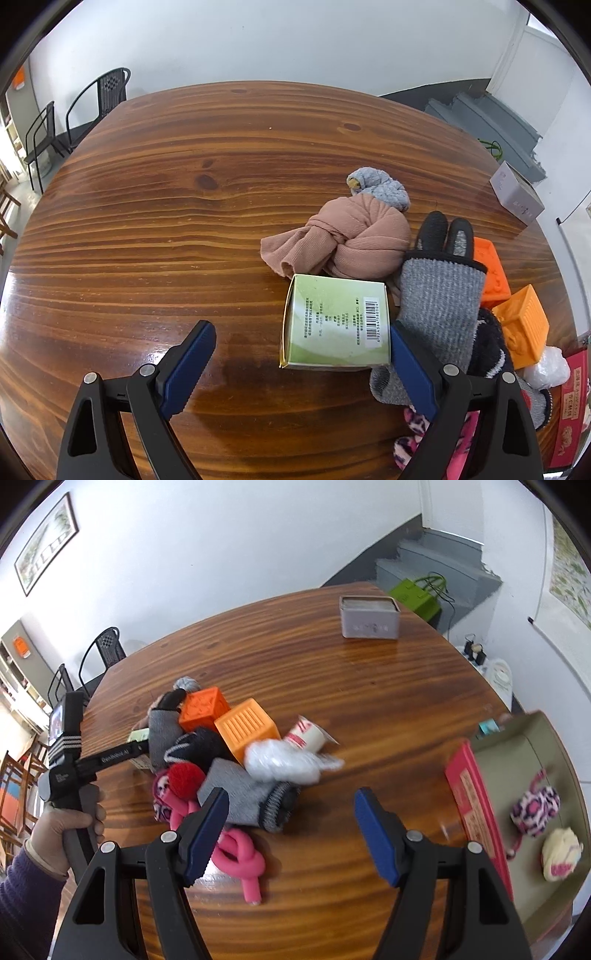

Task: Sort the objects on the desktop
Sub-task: 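Grasp the green-white box with the left tool while the right tool grasps the orange block, then carry the orange block into the box with the right tool and release it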

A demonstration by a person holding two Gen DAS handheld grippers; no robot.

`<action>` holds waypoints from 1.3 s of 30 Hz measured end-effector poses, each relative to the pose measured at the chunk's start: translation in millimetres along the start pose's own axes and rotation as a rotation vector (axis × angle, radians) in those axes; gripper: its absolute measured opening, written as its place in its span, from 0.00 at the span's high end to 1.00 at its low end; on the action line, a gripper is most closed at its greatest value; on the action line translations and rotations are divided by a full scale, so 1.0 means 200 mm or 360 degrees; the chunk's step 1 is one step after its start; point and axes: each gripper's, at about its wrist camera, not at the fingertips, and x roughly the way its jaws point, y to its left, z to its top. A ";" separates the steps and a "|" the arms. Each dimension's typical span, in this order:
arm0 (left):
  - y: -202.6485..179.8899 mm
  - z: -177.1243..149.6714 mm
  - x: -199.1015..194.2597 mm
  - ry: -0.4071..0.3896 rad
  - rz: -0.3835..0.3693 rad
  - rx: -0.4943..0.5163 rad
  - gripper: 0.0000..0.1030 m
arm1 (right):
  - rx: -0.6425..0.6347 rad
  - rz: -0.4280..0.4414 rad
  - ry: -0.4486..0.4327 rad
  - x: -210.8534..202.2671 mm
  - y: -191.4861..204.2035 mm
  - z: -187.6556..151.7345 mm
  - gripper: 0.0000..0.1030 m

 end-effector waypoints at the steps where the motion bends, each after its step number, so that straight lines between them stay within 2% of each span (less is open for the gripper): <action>1: 0.01 0.00 0.01 0.0004 -0.0008 -0.0005 0.09 | -0.0013 0.0009 -0.0004 0.01 0.02 0.02 0.28; 5: 0.05 0.00 0.05 0.0044 -0.0025 -0.0043 0.09 | -0.0059 0.0023 -0.0003 0.09 0.07 0.06 0.28; 7: 0.05 -0.01 0.07 0.0063 0.0005 -0.0015 0.22 | -0.0089 0.0020 0.0000 0.13 0.09 0.09 0.28; 9: 0.03 -0.02 0.04 0.0038 0.0033 0.0041 0.46 | -0.0124 0.0030 0.0015 0.19 0.10 0.11 0.28; 12: 0.04 -0.04 0.00 0.0050 -0.0047 0.0010 0.46 | -0.0184 0.0057 0.0058 0.29 0.13 0.16 0.28; 24: 0.04 -0.07 -0.18 0.0010 -0.0097 -0.0026 0.46 | -0.0506 0.0077 0.0219 0.64 0.22 0.28 0.28; 29: 0.01 -0.09 -0.26 -0.0013 -0.0113 -0.0015 0.46 | -0.0506 0.0086 0.0296 0.74 0.20 0.27 0.28; 30: 0.00 -0.09 -0.28 -0.0016 -0.0115 -0.0013 0.46 | -0.0491 0.0103 0.0298 0.74 0.20 0.27 0.28; 31: 0.01 -0.10 -0.28 -0.0018 -0.0118 -0.0014 0.46 | -0.0472 0.0127 0.0297 0.74 0.19 0.27 0.38; 35: 0.02 -0.13 -0.33 -0.0032 -0.0122 -0.0017 0.46 | -0.0434 0.0139 0.0272 0.69 0.18 0.26 0.40; 39: -0.01 -0.16 -0.38 -0.0045 -0.0121 -0.0011 0.46 | -0.0351 0.0198 0.0189 0.56 0.15 0.27 0.40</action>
